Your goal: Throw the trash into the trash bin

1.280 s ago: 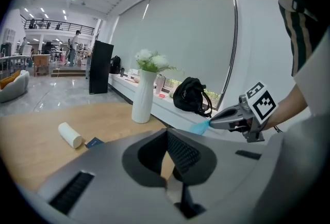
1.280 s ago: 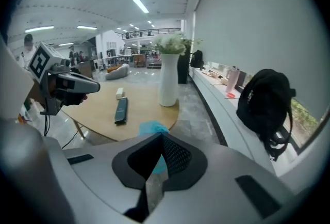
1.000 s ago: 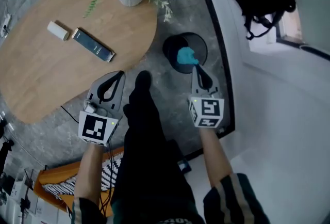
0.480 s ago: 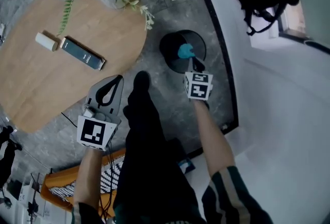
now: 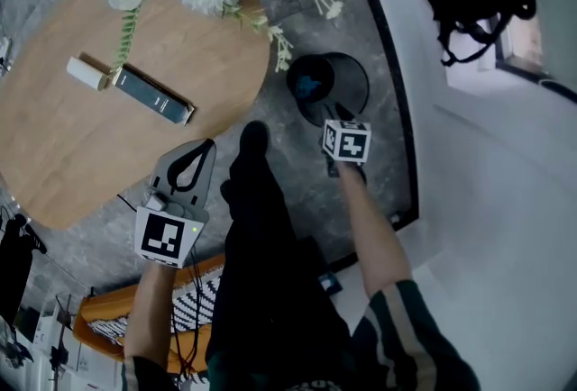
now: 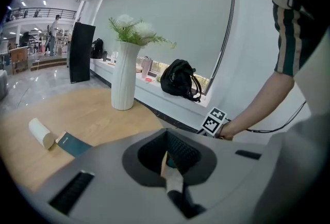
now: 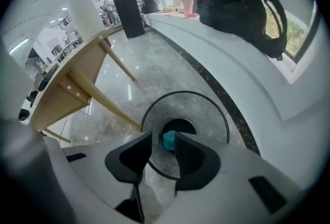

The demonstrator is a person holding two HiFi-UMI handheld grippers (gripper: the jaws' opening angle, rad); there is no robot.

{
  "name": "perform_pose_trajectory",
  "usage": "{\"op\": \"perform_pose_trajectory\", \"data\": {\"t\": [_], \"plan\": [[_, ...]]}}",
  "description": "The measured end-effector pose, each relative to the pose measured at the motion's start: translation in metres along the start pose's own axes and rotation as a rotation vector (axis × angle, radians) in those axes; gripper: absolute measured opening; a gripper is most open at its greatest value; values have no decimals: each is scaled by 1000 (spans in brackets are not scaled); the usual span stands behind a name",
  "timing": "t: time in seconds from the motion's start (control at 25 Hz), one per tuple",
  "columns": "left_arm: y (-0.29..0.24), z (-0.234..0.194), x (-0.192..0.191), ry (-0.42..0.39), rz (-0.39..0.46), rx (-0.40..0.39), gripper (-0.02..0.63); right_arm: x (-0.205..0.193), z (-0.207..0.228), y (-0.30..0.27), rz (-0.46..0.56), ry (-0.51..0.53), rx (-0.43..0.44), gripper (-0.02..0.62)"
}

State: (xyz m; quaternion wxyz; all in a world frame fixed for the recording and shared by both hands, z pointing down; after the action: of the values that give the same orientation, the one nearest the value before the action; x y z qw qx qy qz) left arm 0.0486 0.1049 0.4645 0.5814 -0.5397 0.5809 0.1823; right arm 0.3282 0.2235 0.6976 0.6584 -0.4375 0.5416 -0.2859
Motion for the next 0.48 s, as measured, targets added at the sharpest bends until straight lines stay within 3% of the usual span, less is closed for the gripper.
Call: {"op": "perform_pose_trajectory", "data": {"t": [0.16, 0.32, 0.48], "plan": [[20, -10, 7, 7, -25, 33, 0, 22, -22, 26, 117, 0, 43, 112], [43, -24, 23, 22, -6, 93, 0, 57, -54, 62, 205, -93, 152, 4], [62, -34, 34, 54, 24, 130, 0, 104, -95, 107, 349, -117, 272, 2]]}}
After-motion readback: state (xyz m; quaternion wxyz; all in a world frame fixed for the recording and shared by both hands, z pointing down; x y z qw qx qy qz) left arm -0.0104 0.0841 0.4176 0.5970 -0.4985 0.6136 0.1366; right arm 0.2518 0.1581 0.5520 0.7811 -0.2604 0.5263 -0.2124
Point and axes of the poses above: the fingertips, and each gripper's own axes: y backward along the fingers, z to its right, x out of its top, the point moved 2 cm from there along y, backward along the fingers, and after that the axes turned 12 degrees about z, right-handed, at the moved point
